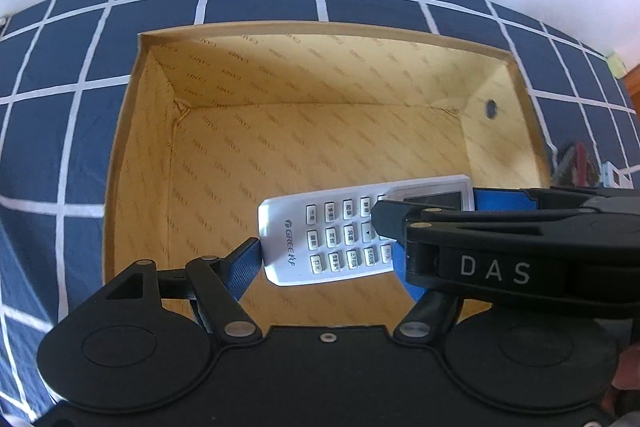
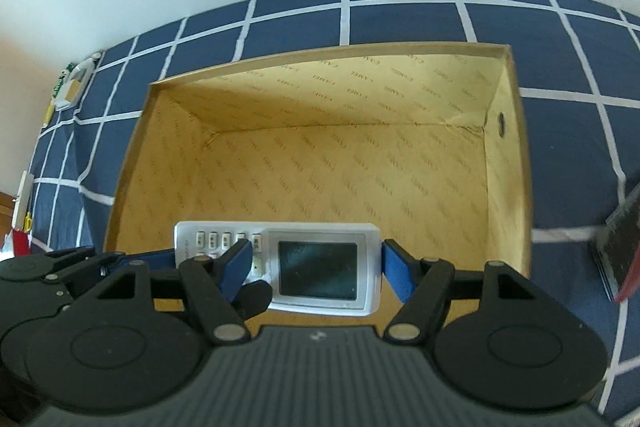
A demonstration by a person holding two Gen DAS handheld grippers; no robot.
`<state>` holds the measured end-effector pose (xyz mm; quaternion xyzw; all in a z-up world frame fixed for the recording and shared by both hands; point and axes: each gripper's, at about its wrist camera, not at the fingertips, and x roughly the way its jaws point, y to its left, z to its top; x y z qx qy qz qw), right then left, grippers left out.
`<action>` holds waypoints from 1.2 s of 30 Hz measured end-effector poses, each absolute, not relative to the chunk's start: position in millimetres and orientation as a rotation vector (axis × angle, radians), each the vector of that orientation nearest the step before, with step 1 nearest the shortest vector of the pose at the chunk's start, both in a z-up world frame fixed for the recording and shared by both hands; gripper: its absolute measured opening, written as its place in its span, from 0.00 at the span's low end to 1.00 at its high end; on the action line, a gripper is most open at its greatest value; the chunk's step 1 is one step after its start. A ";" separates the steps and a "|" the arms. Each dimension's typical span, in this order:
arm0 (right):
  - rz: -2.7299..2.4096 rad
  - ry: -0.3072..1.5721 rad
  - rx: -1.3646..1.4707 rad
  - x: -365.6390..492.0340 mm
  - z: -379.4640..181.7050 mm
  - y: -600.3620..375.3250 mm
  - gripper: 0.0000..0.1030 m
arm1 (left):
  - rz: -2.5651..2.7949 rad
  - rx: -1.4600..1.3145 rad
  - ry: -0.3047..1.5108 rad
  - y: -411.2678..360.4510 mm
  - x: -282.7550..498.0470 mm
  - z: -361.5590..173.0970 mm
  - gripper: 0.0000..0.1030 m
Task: Organize objects
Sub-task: 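Carry the white phone with the right gripper over the cardboard box, then lower the phone into the box and open the right gripper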
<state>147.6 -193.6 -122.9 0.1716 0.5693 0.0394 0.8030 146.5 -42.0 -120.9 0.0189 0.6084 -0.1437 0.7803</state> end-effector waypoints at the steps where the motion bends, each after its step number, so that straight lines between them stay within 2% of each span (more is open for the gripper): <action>1: 0.083 1.228 0.372 154.7 -128.0 -195.2 0.68 | -0.310 0.041 1.321 -42.1 152.7 -124.9 0.68; 17: 0.050 1.273 0.402 233.1 -185.5 -218.7 0.68 | -0.337 0.054 1.361 -51.8 231.3 -175.9 0.68; 36: 0.009 1.280 0.414 262.6 -207.0 -226.4 0.68 | -0.365 0.050 1.369 -55.1 262.2 -194.2 0.69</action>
